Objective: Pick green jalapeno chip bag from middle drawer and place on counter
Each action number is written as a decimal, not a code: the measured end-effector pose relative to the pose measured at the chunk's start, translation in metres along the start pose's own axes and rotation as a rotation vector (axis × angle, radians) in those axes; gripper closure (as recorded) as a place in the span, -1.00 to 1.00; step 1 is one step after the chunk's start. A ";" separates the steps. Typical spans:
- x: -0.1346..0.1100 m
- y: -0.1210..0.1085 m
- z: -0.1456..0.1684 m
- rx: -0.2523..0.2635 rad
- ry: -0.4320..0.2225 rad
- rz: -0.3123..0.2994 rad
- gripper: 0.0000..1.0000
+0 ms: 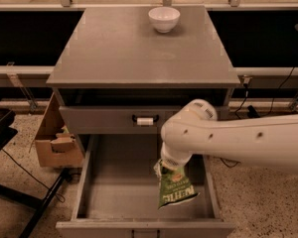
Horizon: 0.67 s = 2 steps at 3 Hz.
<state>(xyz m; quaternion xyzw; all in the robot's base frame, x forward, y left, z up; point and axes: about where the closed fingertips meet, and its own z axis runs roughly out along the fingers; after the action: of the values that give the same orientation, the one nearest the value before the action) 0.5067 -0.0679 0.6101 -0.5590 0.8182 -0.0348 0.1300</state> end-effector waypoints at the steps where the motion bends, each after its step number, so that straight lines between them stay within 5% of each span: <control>1: 0.004 -0.048 -0.094 0.048 -0.019 0.036 1.00; 2: 0.013 -0.097 -0.157 0.074 0.003 0.065 1.00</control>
Offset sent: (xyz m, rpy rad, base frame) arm 0.0745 -0.1194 0.3025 -0.1037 0.0128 -0.1652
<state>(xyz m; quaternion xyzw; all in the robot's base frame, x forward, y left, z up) 0.5510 -0.1297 0.7785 -0.5268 0.8343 -0.0617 0.1506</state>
